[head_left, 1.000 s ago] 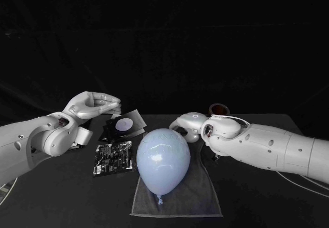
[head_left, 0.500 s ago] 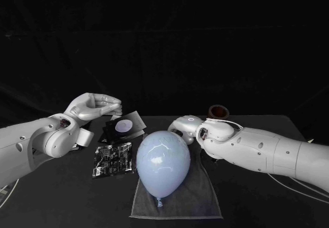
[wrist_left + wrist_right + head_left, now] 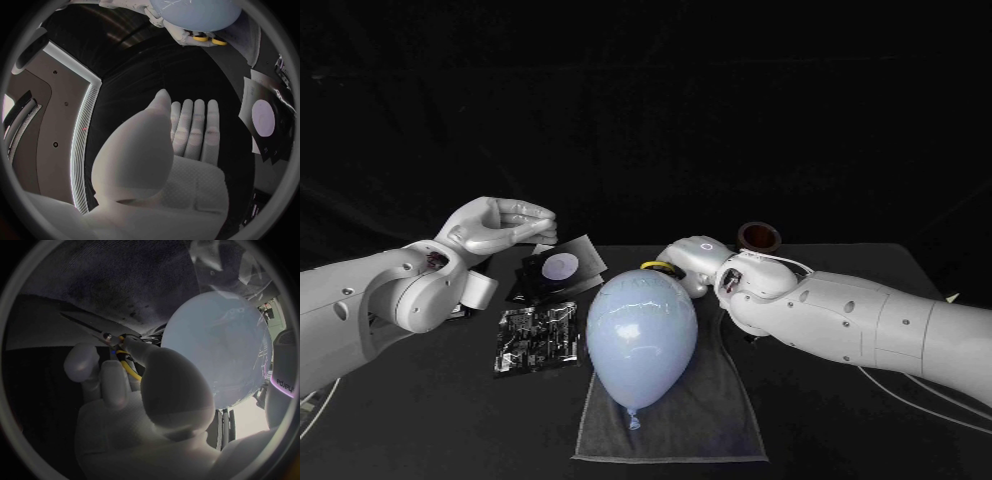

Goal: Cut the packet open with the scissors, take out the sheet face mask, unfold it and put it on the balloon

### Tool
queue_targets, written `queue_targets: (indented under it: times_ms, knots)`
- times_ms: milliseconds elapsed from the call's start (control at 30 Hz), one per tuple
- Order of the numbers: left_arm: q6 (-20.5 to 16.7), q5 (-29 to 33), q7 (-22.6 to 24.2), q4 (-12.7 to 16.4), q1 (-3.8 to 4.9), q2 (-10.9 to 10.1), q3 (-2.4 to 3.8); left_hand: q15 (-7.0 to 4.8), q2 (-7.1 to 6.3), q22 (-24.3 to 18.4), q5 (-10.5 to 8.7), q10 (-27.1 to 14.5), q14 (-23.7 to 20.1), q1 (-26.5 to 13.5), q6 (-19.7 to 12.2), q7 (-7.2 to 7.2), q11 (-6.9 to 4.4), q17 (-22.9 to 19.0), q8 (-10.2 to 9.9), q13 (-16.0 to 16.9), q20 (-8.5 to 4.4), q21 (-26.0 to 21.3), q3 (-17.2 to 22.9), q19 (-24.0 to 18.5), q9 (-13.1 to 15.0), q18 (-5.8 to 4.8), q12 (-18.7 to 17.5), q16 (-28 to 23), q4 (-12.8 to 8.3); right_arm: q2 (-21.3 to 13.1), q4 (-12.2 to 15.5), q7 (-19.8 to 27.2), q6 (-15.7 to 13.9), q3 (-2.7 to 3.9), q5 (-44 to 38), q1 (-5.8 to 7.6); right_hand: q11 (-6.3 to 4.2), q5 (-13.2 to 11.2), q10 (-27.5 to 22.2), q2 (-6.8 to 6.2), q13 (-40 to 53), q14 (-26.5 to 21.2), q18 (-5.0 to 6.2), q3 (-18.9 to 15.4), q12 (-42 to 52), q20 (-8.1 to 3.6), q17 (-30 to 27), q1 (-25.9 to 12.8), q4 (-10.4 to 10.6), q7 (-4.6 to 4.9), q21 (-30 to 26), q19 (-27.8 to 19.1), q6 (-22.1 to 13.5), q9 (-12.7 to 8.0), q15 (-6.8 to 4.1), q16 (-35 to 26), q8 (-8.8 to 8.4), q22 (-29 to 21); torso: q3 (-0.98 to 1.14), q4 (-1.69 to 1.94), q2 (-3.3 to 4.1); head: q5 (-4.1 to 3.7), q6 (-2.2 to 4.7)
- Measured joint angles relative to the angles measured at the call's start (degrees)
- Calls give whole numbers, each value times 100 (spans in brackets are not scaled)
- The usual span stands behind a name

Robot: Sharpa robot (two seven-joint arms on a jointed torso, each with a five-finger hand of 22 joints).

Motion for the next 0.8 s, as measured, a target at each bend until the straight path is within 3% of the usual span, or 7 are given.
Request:
queue_targets:
  times_ms: [467, 800]
  knots:
    - [2, 2, -6, -16, 0, 2, 0, 0, 0, -4, 0, -21, 0, 0, -21, 20, 21, 1, -21, 0, 0, -14, 20, 0, -17, -40, -28, 0, -1, -276, 333, 67, -431, 31, 263, 24, 11, 1, 71, -3, 9, -1, -30, 63, -50, 16, 19, -76, -31, 0, 66, 16, 0, 0, 0, 14, 6, 48, 4, -2, 1, 7, 27]
    - [3, 2, -8, -16, 0, 27, 0, 21, 0, -3, 0, -21, -21, 0, -21, 19, 21, 6, -45, 0, 0, -14, 20, 0, -25, -42, -28, 0, -1, -519, 660, 68, -518, 112, 736, 146, 10, -2, 136, -56, 14, -2, -32, 145, -95, 16, 36, -129, -48, 21, 133, 57, 21, 0, 0, 23, 10, 93, 1, -3, 3, -18, 83]
